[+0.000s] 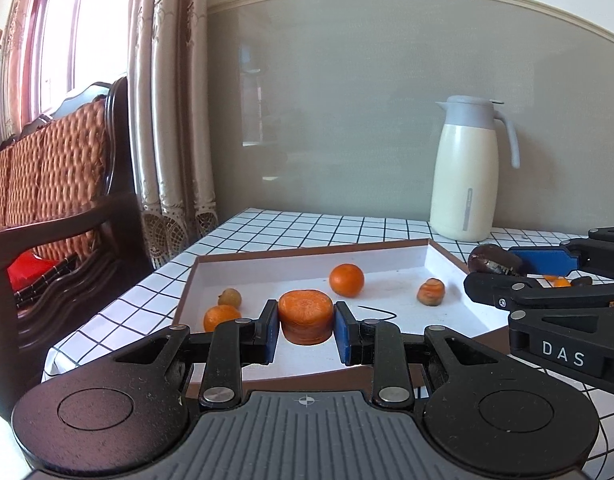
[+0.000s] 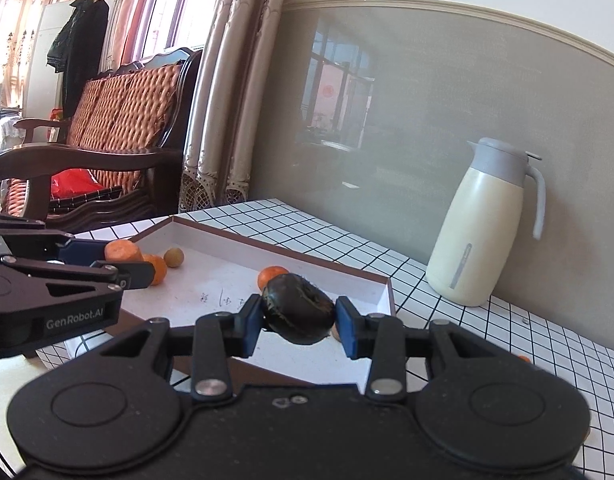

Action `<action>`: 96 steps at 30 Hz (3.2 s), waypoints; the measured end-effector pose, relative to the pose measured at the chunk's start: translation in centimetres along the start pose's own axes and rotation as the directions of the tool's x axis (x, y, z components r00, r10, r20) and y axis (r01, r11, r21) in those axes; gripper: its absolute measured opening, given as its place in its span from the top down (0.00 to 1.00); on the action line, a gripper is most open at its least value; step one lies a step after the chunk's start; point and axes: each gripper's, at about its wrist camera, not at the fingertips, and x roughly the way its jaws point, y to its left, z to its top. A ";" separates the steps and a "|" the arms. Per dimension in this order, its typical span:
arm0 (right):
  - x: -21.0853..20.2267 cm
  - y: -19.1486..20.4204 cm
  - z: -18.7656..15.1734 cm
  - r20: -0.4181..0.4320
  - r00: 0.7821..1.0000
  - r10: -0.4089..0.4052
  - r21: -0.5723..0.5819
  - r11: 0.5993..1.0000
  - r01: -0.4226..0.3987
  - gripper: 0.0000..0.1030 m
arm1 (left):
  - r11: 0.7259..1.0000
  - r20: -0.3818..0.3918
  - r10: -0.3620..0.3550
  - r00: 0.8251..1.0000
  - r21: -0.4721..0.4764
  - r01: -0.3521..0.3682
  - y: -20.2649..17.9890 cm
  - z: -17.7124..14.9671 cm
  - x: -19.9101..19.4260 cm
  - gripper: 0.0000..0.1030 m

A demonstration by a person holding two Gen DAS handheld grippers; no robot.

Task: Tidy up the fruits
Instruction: 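Carry the carrot slice and dark ring with both tools over the white tray, then open both tools to drop the carrot slice and dark ring into the tray, then move both tools back toward the remaining pieces on the table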

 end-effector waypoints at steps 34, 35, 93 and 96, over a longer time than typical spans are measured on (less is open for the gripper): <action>6.6 -2.0 2.2 -0.022 1.000 -0.013 0.015 1.000 0.013 0.70 | 0.996 -0.015 0.084 0.996 -0.034 -0.084 4.5 2.7 7.4 0.72; 7.0 -2.1 2.2 -0.025 1.000 -0.012 0.016 1.000 0.013 0.70 | 0.996 -0.019 0.087 0.996 -0.036 -0.087 4.6 2.8 7.7 0.72; 4.4 -7.8 0.3 -0.022 0.991 -0.130 0.138 0.982 0.132 0.07 | 0.997 0.066 0.078 0.995 -0.018 -0.077 0.0 2.4 5.1 0.00; 3.1 -8.3 -0.3 -0.020 0.989 -0.147 0.139 0.979 0.148 0.07 | 0.998 0.053 0.056 0.997 0.001 -0.056 -1.3 1.9 4.2 0.00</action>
